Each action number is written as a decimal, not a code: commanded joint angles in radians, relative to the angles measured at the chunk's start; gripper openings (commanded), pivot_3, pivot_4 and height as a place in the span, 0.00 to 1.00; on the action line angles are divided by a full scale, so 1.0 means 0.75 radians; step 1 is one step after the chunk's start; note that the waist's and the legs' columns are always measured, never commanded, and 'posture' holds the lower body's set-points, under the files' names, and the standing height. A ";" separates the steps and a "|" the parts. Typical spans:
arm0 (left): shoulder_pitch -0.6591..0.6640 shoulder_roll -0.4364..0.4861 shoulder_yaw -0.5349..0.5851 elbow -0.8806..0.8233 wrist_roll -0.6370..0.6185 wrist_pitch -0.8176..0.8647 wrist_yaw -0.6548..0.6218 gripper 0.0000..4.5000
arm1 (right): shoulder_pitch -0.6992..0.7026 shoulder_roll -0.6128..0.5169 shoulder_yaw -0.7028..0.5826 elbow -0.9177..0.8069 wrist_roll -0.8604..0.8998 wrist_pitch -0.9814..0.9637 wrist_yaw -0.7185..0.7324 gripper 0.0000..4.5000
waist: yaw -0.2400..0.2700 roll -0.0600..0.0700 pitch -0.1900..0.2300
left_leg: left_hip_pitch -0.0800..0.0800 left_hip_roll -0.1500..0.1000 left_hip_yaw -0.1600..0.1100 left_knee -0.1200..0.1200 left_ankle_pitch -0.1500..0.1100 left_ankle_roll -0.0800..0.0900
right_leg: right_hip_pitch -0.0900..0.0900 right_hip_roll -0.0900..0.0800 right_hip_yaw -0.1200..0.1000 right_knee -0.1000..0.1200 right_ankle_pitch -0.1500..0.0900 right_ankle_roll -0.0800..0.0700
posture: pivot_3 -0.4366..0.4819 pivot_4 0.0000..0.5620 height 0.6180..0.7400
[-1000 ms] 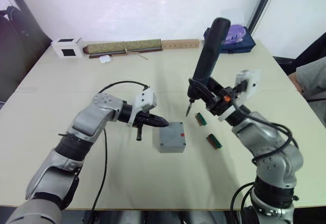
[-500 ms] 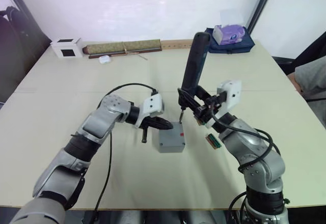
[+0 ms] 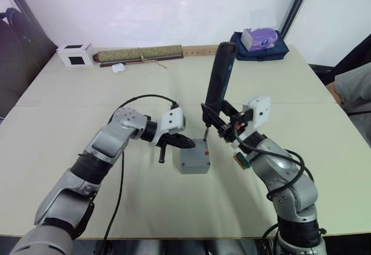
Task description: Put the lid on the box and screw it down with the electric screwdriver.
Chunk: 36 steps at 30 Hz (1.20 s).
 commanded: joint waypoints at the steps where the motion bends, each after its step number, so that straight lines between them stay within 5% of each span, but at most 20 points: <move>1: 0.022 0.010 -0.034 -0.003 0.039 -0.005 -0.008 0.00 | 0.077 -0.069 0.087 0.001 -0.100 -0.031 0.036 0.40 | 0.000 0.000 0.000 | 0.000 0.000 0.000 0.000 0.000 0.000 | 0.000 0.000 0.000 0.000 0.000 0.000 | 0.48 0.27 1.00; 10: 0.052 0.006 -0.056 0.019 0.067 -0.048 -0.014 0.00 | 0.185 -0.073 0.115 0.095 -0.134 -0.117 0.081 0.40 | 0.001 -0.009 -0.009 | 0.024 0.001 0.000 -0.004 -0.001 0.002 | 0.026 0.000 0.000 -0.007 -0.001 -0.001 | 0.48 0.27 1.00; 36: 0.072 -0.020 -0.051 0.018 0.086 -0.044 -0.006 0.00 | 0.213 -0.097 0.151 0.155 -0.184 -0.116 0.120 0.40 | 0.003 -0.015 -0.041 | 0.027 0.003 -0.001 -0.006 -0.002 0.004 | 0.030 0.001 -0.001 -0.012 -0.004 -0.006 | 0.48 0.27 1.00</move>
